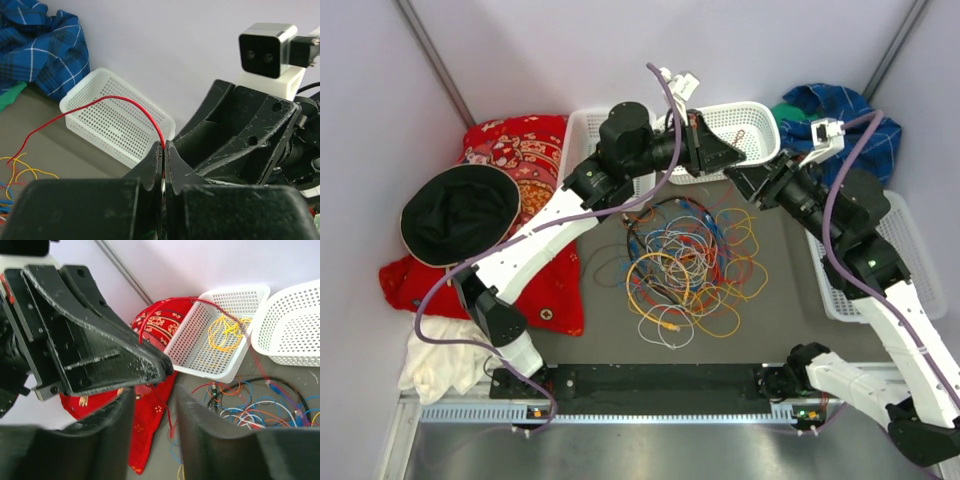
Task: Untangle the cables
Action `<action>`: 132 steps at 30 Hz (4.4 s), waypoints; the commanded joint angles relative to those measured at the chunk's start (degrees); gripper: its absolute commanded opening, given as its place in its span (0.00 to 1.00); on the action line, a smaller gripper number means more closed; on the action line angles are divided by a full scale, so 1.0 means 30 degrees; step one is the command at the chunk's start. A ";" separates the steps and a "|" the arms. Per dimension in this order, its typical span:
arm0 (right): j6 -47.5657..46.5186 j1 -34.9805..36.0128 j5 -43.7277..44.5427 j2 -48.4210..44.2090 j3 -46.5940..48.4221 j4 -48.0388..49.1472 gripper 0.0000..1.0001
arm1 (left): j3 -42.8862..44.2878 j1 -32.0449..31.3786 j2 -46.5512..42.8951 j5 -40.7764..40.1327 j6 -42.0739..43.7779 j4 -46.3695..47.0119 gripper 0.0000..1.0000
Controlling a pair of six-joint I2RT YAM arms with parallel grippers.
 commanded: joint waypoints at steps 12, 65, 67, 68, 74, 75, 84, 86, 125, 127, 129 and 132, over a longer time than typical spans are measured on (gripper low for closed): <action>-0.1217 -0.0096 0.2695 0.0250 0.2527 -0.1439 0.00 | -0.3869 0.0003 -0.3830 -0.1639 0.1122 0.2739 0.21; -0.1362 -0.9071 1.4065 0.3125 -0.0048 -0.7537 0.98 | -2.5902 0.0091 -2.4048 -1.3629 -0.2128 -0.2124 0.99; -0.1425 -0.7893 1.3249 0.2799 -0.0048 -0.7536 0.99 | -2.5873 0.0091 -2.3785 -1.3745 -0.2099 -0.2066 0.99; -0.1309 -0.6844 1.2984 0.2653 -0.0048 -0.7652 0.99 | -2.5786 0.0091 -2.3697 -1.3804 -0.2098 -0.2066 0.99; -0.1601 -0.4230 0.5432 0.1860 -0.3465 -0.5343 0.97 | -2.5142 0.0091 -2.2438 -1.4127 -0.2420 -0.2709 0.99; -0.1571 -0.3298 0.4233 0.2005 -0.3969 -0.5049 0.97 | -2.5053 0.0091 -2.2001 -1.4127 -0.2450 -0.2826 0.99; -0.2157 0.1367 0.4192 0.6572 -0.6727 -0.2383 0.96 | -2.4760 0.0091 -1.9917 -1.3132 -0.2714 -0.2799 0.99; -0.1982 0.1574 0.4047 0.7862 -0.6728 -0.1245 0.95 | -2.4760 0.0091 -1.9742 -1.3043 -0.2655 -0.2624 0.99; -0.2274 0.9016 0.8909 0.3473 -0.1922 -0.5075 0.00 | -2.2388 0.0150 -1.5848 -1.3721 0.3557 0.5691 0.99; -0.2187 0.9045 0.9025 0.3238 -0.2127 -0.5163 0.00 | -2.1978 0.0150 -1.4622 -1.2988 0.2885 0.6106 0.99; -0.2128 0.9045 0.9055 0.3034 -0.2303 -0.5309 0.00 | -2.1598 0.0150 -1.3826 -1.1933 0.2242 0.6341 0.99; -0.2040 0.9045 0.8997 0.2682 -0.2508 -0.5427 0.00 | -2.1362 0.0150 -1.2624 -1.0586 0.1451 0.6720 0.99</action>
